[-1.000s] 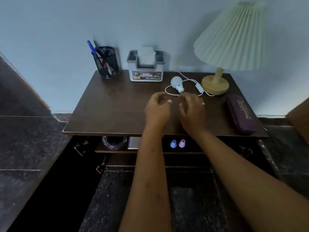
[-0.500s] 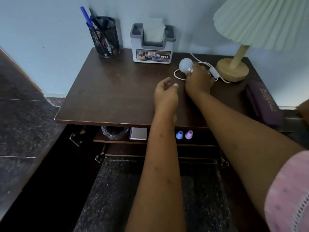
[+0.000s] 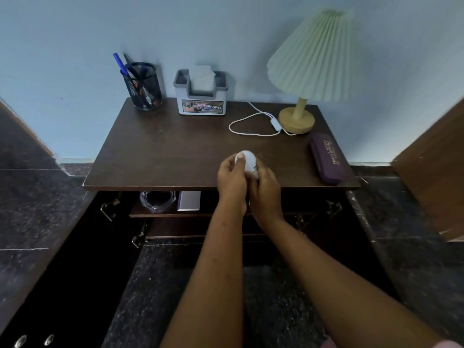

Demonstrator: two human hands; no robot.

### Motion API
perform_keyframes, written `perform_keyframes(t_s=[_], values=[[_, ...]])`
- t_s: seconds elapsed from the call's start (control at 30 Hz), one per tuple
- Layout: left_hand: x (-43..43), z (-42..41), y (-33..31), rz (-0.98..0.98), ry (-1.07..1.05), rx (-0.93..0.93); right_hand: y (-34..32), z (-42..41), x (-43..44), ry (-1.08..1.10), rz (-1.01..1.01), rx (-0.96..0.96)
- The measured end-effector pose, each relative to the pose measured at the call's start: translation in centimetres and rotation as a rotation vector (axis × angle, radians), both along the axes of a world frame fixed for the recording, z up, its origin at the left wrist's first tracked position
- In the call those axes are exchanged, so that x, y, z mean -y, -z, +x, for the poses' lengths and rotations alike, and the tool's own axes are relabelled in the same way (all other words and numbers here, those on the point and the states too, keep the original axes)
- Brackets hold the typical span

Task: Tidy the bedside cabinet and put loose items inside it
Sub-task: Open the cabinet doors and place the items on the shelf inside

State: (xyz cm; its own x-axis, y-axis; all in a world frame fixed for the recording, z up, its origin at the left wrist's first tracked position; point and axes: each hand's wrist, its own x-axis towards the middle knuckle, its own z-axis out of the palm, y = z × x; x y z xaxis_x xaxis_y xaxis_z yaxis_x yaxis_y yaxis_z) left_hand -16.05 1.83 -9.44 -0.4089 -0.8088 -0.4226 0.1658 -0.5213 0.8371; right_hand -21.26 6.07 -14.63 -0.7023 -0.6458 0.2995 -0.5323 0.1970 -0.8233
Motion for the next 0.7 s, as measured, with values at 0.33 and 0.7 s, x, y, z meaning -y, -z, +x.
perform_keyframes(t_s=[0.33,0.7], values=[[-0.2,2.9,1.1,-0.112,0.568,0.308,2.3,-0.8,-6.8,-0.171,0.243,0.149],[-4.3,-0.6,7.6,-0.086,0.767,0.299,7.4,-5.0,-6.0,0.029,0.565,0.18]])
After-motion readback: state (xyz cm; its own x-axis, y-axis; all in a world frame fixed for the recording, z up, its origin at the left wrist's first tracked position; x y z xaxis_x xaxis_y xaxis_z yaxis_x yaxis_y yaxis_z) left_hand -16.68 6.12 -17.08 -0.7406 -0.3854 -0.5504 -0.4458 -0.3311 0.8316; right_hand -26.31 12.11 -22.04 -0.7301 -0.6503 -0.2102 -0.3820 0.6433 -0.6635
